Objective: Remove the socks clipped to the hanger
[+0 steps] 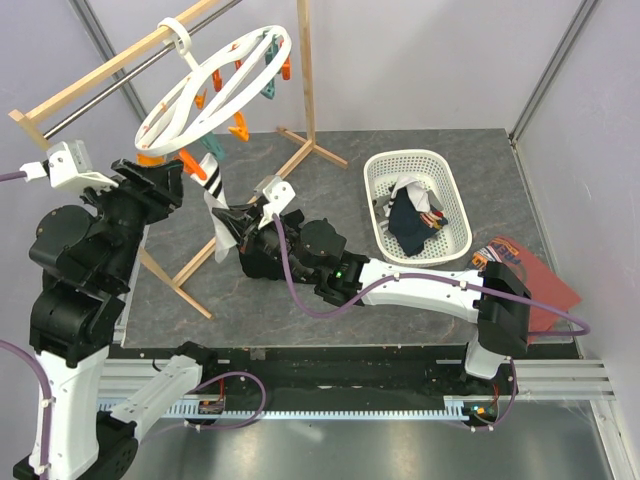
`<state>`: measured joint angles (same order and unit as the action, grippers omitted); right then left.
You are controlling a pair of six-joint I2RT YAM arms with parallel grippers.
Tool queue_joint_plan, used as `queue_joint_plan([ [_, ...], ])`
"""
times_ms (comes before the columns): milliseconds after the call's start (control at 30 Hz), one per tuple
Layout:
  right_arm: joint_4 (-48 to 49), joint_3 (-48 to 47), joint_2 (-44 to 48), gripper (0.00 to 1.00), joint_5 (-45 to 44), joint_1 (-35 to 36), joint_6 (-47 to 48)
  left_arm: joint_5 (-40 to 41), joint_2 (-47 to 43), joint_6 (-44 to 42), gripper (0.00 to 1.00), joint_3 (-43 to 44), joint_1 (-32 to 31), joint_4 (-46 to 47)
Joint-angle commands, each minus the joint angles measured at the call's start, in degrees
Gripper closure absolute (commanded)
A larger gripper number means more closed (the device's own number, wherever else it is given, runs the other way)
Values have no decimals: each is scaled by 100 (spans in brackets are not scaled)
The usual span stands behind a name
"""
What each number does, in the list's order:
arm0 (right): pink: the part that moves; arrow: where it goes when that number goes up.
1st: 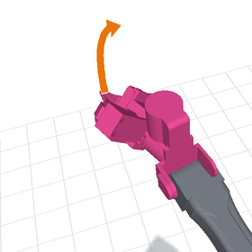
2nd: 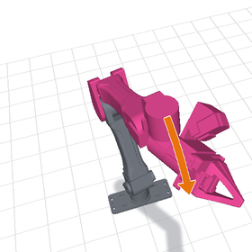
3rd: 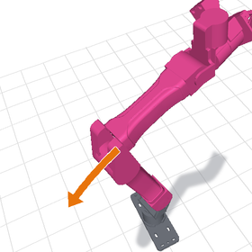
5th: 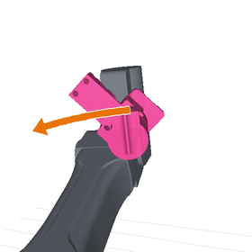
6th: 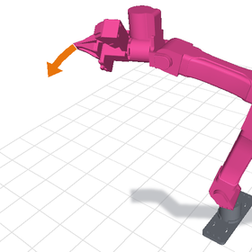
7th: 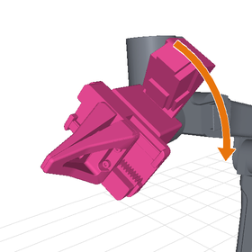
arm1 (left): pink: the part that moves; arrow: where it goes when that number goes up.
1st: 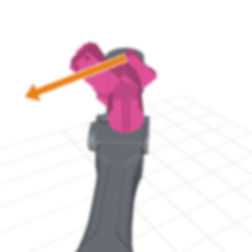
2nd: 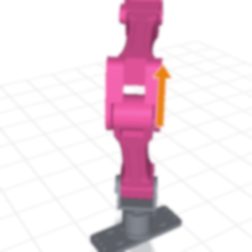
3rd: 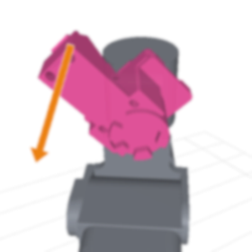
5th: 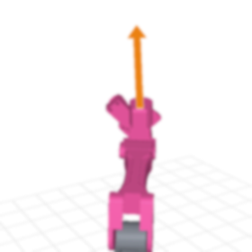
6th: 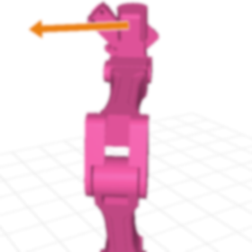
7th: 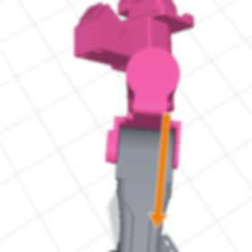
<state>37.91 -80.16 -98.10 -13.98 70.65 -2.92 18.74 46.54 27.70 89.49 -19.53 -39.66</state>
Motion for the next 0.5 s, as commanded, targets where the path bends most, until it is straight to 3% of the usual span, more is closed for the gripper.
queue_joint_plan([
  [0, 59, -88, 195, 100, 0, 10, -86, -388, -66, 236, 38, -195, 2, 318],
  [200, 15, -131, 204, 100, -61, 10, -33, -661, -84, 367, 37, -371, 10, 406],
  [467, 32, -35, 301, 100, 79, 10, -69, -196, 21, 411, 37, -485, 2, 819],
])
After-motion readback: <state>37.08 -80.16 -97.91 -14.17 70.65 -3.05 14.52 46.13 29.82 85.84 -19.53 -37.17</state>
